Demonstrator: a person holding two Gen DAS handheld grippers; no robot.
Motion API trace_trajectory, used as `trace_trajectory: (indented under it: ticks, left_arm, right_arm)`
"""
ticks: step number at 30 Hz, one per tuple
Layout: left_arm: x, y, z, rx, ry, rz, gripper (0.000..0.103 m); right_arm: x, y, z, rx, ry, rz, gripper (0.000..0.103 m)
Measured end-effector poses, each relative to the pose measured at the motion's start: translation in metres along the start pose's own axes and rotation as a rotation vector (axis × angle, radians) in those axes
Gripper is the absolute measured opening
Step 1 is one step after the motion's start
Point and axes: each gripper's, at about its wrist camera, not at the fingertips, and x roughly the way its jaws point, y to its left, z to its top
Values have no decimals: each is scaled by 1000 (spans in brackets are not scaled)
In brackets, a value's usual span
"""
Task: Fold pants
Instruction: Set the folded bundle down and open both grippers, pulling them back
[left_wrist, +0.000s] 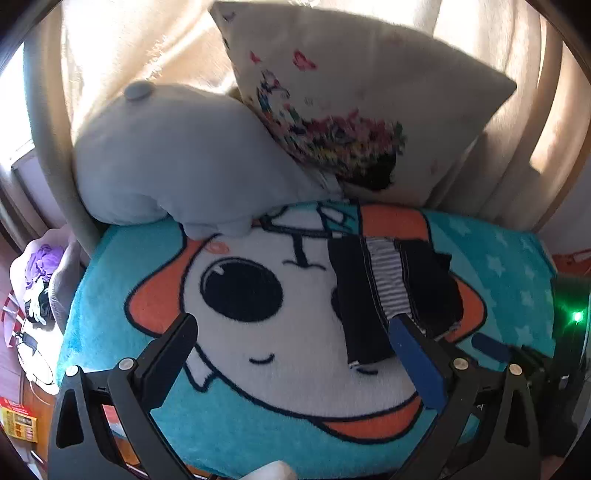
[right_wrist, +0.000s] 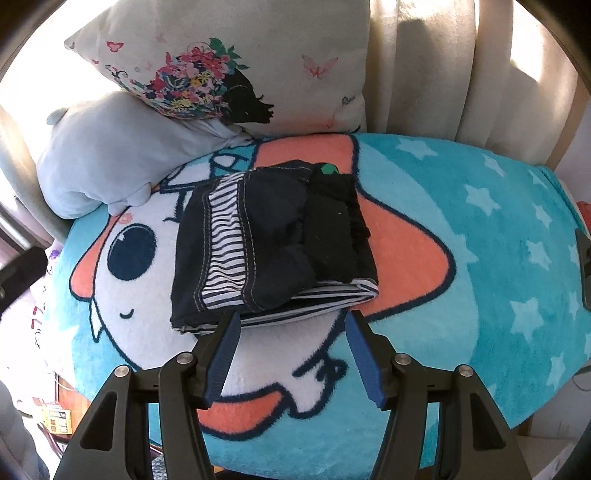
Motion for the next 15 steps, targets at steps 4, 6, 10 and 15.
trace_trajectory:
  ticks: [4, 6, 10, 15]
  left_arm:
    - [9, -5, -2, 10, 35, -3, 103]
    - [12, -6, -3, 10, 49, -5, 103]
    - [20, -9, -3, 5, 84, -9, 103]
    - [32, -12, -5, -11, 130, -28, 103]
  right_arm:
    - [5, 0, 2, -4, 14, -1, 64]
    - [8, 0, 3, -9, 21, -3, 65]
    - [13, -2, 6, -17, 31, -9, 65]
    - [17, -8, 9, -25, 35, -14, 66]
